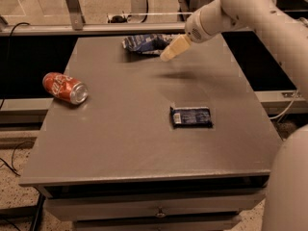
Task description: Move blue chip bag near rxbar blueberry
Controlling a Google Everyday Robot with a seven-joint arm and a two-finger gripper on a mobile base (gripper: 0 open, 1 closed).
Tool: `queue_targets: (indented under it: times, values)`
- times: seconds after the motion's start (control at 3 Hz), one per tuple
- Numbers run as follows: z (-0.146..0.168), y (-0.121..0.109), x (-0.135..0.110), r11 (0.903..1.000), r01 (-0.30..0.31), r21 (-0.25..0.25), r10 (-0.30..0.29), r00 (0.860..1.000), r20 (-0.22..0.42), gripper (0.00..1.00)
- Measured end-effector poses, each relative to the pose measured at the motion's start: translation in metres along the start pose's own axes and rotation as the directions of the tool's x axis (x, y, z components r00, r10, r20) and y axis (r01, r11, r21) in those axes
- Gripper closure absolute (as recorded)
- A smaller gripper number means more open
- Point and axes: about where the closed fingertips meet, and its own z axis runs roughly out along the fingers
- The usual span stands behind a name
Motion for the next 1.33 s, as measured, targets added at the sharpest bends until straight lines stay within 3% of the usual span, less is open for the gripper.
queue_targets:
  times: [0.33,0.67,1.0,1.33]
  values:
    - [0.037,-0.008,-0.005,0.9936,-0.107,-0.036,0.109,0.992,0.060,0.00]
    - [0.067,-0.010,-0.011,0.9816,-0.175,-0.077,0.182,0.979,0.096,0.00]
    - [0.082,-0.016,-0.017,0.9757,-0.205,-0.078,0.213,0.969,0.125,0.16]
    - [0.085,-0.020,-0.021,0.9724,-0.222,-0.071,0.230,0.962,0.144,0.39]
